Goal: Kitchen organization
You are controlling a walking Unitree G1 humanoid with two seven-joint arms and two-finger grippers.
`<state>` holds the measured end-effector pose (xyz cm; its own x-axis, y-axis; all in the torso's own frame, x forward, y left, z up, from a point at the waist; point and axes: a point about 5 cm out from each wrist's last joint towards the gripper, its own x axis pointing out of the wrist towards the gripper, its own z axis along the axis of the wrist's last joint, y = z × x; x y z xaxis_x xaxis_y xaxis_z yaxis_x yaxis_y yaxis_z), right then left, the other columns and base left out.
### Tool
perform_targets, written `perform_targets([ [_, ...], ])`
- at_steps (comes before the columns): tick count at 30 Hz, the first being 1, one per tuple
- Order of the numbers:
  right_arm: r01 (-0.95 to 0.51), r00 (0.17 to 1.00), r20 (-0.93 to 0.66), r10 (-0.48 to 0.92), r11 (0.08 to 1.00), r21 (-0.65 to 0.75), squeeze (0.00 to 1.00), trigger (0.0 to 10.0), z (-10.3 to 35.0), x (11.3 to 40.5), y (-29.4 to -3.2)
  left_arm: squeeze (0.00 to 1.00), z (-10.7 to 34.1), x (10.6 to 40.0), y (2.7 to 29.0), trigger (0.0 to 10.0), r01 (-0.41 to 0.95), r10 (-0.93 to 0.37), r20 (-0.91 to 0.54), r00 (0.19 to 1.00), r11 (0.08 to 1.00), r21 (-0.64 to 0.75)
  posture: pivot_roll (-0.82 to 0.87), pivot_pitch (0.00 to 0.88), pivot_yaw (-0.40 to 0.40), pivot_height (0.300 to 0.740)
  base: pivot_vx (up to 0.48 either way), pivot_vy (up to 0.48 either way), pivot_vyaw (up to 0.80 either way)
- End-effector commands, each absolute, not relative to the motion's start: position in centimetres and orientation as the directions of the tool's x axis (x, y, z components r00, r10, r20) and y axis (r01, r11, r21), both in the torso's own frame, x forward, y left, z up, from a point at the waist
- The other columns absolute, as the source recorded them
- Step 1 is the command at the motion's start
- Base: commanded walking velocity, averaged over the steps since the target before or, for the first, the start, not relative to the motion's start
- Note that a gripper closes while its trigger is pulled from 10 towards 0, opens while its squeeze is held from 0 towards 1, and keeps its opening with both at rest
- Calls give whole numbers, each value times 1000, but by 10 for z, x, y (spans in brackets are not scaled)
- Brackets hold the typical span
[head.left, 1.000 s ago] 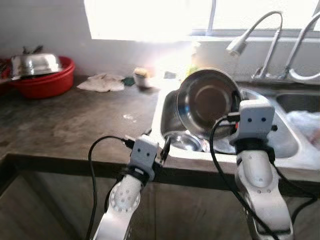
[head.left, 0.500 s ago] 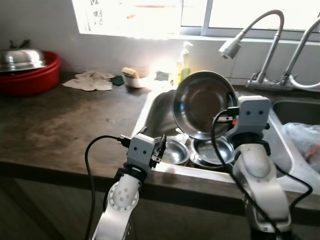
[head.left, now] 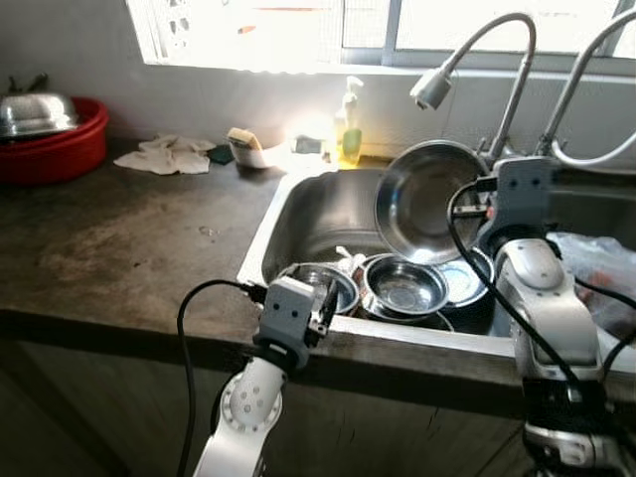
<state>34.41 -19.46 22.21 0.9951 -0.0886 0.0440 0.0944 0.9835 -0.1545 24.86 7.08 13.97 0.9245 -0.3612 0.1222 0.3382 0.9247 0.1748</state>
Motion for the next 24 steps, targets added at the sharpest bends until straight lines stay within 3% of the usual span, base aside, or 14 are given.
perform_targets([
  [1, 78, 996, 49, -71, 985, -156, 0, 10000, 228, 351, -195, 0, 144, 247, 69, 10000, 338, -364, 130, 922, 923, 184, 170, 30, -76, 740, 0, 0, 0],
  [8, -4, 992, -124, -9, 995, -101, 0, 10000, 208, 379, -188, 0, 142, 238, 70, 10000, 328, -350, 112, 930, 928, 174, 194, 55, -92, 740, 0, 0, 0],
  [17, -102, 964, -251, 91, 994, -34, 0, 10000, 184, 385, -176, 0, 142, 232, 72, 10000, 325, -344, 97, 934, 930, 172, 209, 84, -99, 740, 0, 0, 0],
  [18, -114, 961, -256, 100, 993, -40, 282, 10000, 183, 385, -175, 0, 142, 231, 72, 10000, 324, -343, 95, 934, 930, 173, 209, 84, -99, 740, 0, 0, 0],
  [24, -121, 960, -259, 105, 992, -45, 282, 10000, 182, 386, -174, 0, 142, 231, 72, 10000, 324, -343, 95, 935, 930, 173, 209, 84, -99, 740, 0, 0, 0],
])
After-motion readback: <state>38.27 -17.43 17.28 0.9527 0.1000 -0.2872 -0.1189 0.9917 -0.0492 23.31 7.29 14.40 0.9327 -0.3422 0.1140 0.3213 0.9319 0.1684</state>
